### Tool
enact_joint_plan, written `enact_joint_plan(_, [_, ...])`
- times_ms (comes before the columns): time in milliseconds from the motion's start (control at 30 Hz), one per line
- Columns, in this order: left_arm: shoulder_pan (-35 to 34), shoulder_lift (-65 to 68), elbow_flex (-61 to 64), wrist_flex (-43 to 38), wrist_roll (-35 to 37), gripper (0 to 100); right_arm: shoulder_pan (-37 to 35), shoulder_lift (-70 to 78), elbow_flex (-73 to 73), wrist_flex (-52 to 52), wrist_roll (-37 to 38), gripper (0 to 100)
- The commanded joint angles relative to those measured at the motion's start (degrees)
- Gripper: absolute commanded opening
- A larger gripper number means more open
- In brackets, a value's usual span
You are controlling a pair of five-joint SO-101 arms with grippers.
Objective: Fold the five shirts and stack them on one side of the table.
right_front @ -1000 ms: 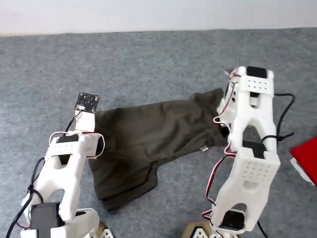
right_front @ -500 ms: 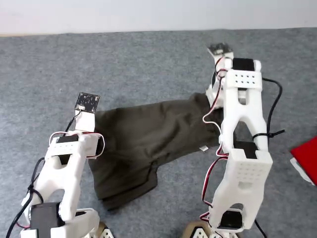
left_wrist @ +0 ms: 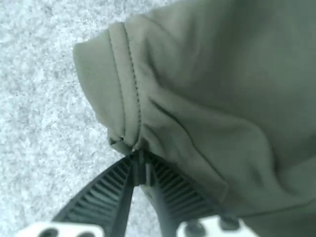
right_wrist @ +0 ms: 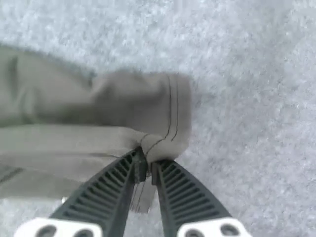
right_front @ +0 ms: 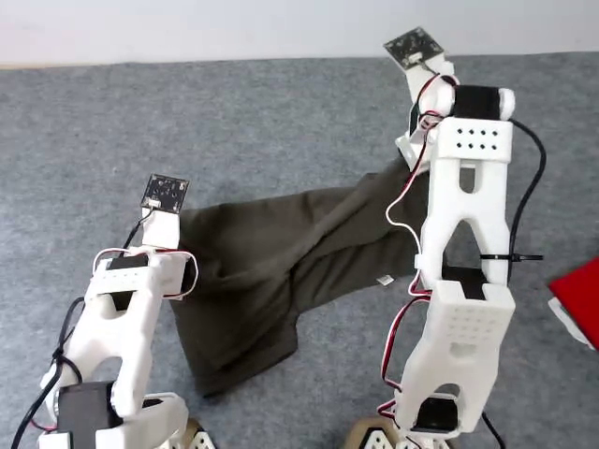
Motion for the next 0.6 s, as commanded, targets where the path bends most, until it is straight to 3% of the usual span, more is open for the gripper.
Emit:
enact_joint_plan(0, [0.2, 0.0, -1.8, 0.6, 0.0, 0, 0.0, -2.6, -2.5, 3.1, 1.0, 1.0])
enact_joint_plan(233, [0.2, 0.0, -1.8, 0.6, 0.0, 0, 1.5, 3.1, -2.1, 7.9, 0.4, 1.0])
enact_joint_plan(567, [0.2, 0.0, -1.8, 0.6, 0.0, 0, 10.7, 1.3, 7.5, 7.9, -1.1, 1.0])
